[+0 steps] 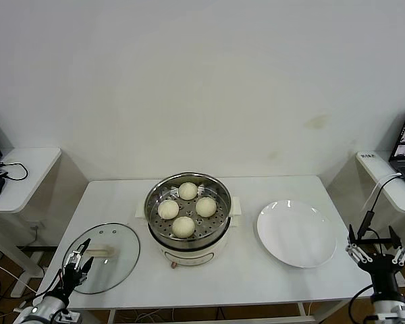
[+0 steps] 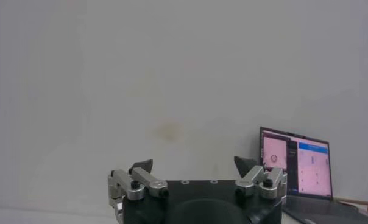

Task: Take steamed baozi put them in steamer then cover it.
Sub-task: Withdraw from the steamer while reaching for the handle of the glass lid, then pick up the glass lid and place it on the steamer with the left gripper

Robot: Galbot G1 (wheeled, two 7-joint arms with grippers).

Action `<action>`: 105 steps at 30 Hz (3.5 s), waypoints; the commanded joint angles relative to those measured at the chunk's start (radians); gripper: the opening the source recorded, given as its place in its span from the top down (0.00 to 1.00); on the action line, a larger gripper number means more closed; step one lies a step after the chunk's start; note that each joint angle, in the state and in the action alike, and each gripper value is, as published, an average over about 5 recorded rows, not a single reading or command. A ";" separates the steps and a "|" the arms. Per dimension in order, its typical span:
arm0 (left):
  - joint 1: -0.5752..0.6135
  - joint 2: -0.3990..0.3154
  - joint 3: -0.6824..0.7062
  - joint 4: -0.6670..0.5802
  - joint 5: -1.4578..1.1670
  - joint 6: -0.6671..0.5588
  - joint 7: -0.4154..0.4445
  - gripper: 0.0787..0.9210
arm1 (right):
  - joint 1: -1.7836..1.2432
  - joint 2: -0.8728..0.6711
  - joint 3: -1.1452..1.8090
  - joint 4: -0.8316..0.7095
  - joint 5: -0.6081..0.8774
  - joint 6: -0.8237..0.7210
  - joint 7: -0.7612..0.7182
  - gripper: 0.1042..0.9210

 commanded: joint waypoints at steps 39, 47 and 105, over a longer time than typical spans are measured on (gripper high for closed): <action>-0.251 -0.029 0.079 0.264 -0.022 -0.040 -0.038 0.42 | -0.050 0.046 -0.008 0.013 -0.050 0.023 -0.006 0.12; -0.238 -0.034 0.065 0.243 -0.033 -0.054 -0.071 0.69 | -0.055 0.044 -0.009 0.021 -0.051 0.024 -0.007 0.12; -0.631 -0.226 0.637 -0.277 0.108 0.726 0.453 0.94 | 0.024 0.011 -0.182 -0.054 -0.259 0.043 -0.020 0.12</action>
